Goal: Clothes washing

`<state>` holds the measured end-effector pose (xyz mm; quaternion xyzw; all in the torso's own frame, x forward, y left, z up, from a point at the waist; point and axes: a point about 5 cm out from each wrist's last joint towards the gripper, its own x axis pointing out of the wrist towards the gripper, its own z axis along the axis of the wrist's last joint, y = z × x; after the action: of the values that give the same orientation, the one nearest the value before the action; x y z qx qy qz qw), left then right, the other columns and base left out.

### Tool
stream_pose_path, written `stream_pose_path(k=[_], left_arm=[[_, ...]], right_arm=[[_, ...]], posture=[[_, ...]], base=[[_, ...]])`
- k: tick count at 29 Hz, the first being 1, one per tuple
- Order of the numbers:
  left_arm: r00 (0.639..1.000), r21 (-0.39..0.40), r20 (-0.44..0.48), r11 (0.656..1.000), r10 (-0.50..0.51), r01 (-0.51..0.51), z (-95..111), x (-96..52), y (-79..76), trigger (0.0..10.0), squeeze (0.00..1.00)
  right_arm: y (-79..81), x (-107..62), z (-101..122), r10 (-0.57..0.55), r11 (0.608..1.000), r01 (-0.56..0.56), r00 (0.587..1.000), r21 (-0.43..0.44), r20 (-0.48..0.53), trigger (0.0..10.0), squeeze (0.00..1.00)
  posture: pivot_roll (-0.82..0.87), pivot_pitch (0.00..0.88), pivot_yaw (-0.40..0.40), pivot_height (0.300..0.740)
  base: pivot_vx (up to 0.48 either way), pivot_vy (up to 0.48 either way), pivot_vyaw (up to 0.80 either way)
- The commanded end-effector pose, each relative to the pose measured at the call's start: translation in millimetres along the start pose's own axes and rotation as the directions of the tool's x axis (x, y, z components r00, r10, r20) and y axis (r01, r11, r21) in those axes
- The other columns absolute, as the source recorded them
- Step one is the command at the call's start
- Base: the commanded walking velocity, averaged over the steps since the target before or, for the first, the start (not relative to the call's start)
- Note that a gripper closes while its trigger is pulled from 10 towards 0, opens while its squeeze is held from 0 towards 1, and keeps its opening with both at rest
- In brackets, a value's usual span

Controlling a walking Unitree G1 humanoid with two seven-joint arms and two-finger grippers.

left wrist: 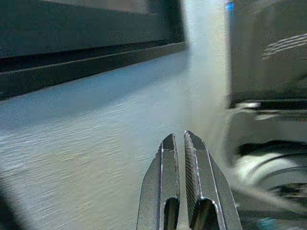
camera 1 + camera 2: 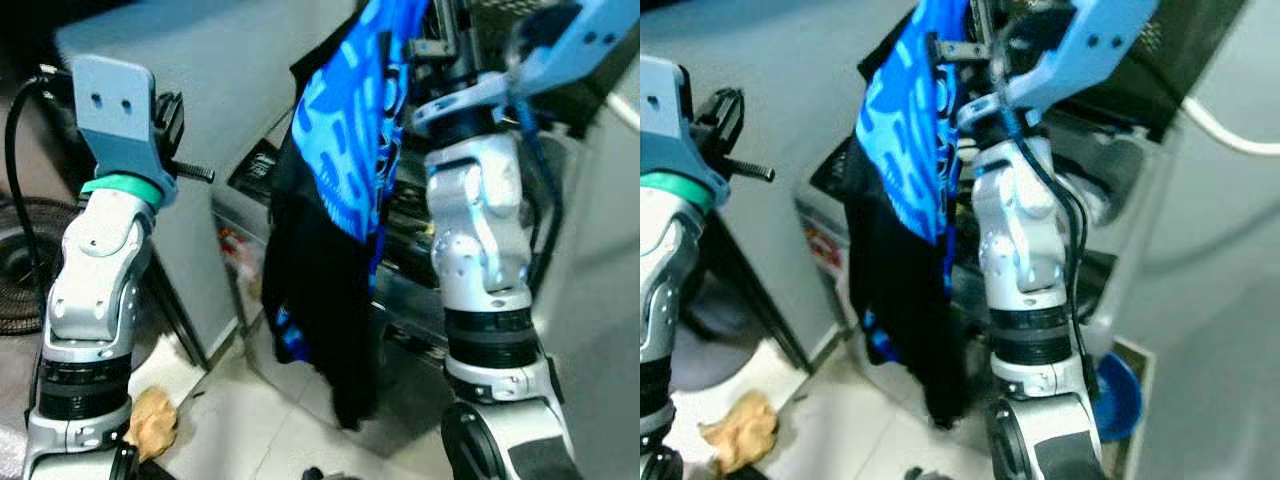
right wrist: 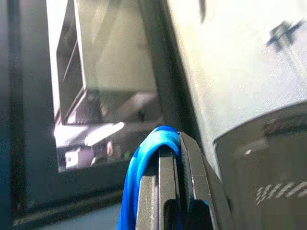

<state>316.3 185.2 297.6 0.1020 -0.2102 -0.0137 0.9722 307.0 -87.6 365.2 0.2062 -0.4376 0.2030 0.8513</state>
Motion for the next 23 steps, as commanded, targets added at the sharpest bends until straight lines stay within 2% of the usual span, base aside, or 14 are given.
stream_pose_path(k=[1, 5, 9, 12, 13, 15, 19, 23], left_arm=[[1.0, 0.009, 0.006, 1.0, 0.011, -0.011, 1.2, -0.7, 0.4, 10.0, 0.0], [1.0, 0.011, 0.007, 1.0, 0.016, -0.016, 1.2, -0.8, 0.1, 10.0, 0.0], [1.0, 0.012, 0.007, 1.0, 0.026, -0.026, 0.8, -0.9, -0.6, 10.0, 0.0], [1.0, 0.011, 0.007, 0.999, 0.03, -0.03, 0.7, -1.0, -0.3, 10.0, 0.0], [1.0, 0.011, 0.007, 0.999, 0.03, -0.03, 0.7, -1.0, -0.3, 10.0, 0.0], [0.999, 0.009, 0.007, 0.999, 0.036, -0.036, 0.6, -1.2, 0.4, 10.0, 0.0], [0.999, 0.005, 0.008, 0.999, 0.042, -0.042, 0.8, -1.3, 1.2, 10.0, 0.0], [0.999, -0.003, 0.008, 0.999, 0.049, -0.049, 1.3, -1.1, 2.4, 10.0, 0.0]], right_arm=[[7.7, 5.2, 7.8, 0.03, 0.998, -0.031, 0.999, 0.049, 0.032, 10.0, 0.0], [7.2, 5.2, 9.3, 0.022, 0.994, -0.025, 0.999, 0.107, 0.032, 10.0, 0.0], [-1.5, 3.8, 7.7, -0.023, 0.981, 0.021, 1.0, 0.191, 0.009, 10.0, 0.0], [-6.9, 2.8, 4.7, -0.053, 0.975, 0.054, 0.999, 0.217, -0.008, 10.0, 0.0], [-6.9, 2.8, 4.7, -0.053, 0.975, 0.054, 0.999, 0.217, -0.008, 10.0, 0.0], [-14.6, -0.9, -5.0, -0.082, 0.983, 0.09, 0.995, 0.159, -0.059, 10.0, 0.0], [-16.0, -6.6, -16.5, -0.085, 0.99, 0.097, 0.991, 0.106, -0.106, 10.0, 0.0], [-13.5, -12.4, -25.2, -0.077, 0.993, 0.089, 0.986, 0.079, -0.146, 10.0, 0.0]], posture=[[0.13, 0.024, 0.015, 0.74], [0.12, 0.026, 0.013, 0.74], [0.12, 0.029, 0.011, 0.74], [0.12, 0.031, 0.01, 0.74], [0.12, 0.031, 0.01, 0.74], [0.12, 0.032, 0.01, 0.74], [0.12, 0.032, 0.009, 0.74], [0.12, 0.035, 0.007, 0.74]], base=[[0.0, 0.0, -0.8], [0.0, 0.0, -0.8], [0.0, 0.0, 0.0], [0.0, 0.0, 0.0], [0.0, 0.0, 0.0], [0.0, 0.0, 0.0], [0.0, 0.0, 0.0], [0.0, 0.461, 0.0]])
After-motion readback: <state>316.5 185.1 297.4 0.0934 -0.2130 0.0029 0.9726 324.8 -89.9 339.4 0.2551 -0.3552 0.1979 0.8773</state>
